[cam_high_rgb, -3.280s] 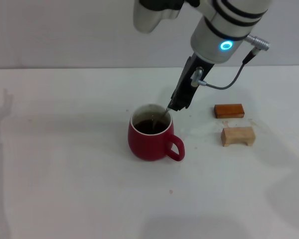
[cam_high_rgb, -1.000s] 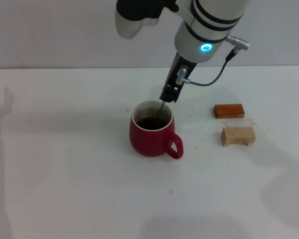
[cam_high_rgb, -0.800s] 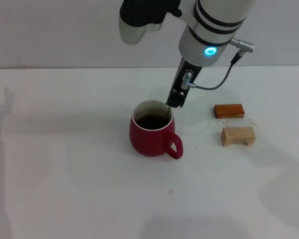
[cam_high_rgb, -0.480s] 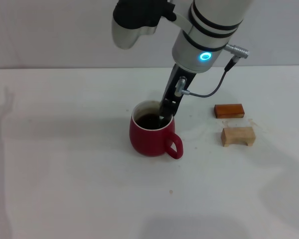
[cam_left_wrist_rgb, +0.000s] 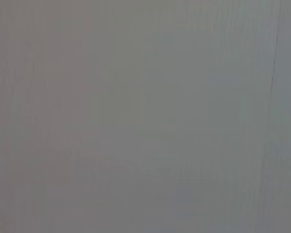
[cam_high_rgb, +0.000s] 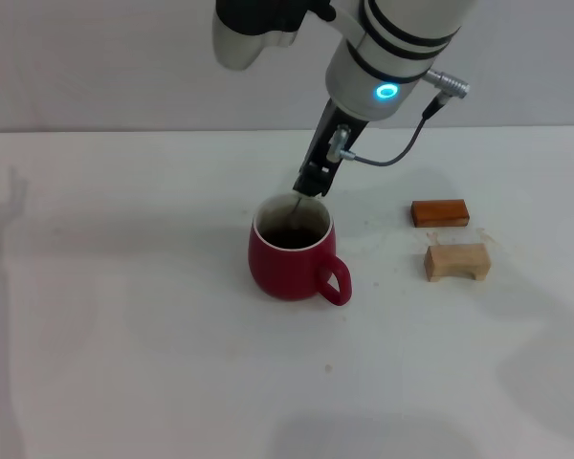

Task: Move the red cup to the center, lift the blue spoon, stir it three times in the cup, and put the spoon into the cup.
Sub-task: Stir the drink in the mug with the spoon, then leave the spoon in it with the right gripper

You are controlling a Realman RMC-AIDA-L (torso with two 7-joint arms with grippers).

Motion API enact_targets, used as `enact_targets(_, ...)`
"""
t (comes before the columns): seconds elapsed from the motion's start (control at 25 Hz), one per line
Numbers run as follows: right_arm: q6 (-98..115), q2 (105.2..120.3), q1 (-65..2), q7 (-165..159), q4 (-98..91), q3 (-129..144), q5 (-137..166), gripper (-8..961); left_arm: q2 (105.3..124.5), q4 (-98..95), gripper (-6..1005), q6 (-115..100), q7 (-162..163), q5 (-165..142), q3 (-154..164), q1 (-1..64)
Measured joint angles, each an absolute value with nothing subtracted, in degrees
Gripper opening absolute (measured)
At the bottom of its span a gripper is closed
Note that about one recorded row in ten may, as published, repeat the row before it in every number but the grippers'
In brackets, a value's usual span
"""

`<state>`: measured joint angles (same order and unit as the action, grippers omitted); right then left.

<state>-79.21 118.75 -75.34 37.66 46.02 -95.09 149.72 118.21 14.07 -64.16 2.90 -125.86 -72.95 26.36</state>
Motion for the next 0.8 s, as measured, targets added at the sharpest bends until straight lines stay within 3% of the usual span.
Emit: enact_targets(0.8,-82.5,118.83,-75.9,38.7,46.1,-94.9,145.8,158,118.22,14.1,859,-64.7,2.9,-125.9,-72.9,26.3)
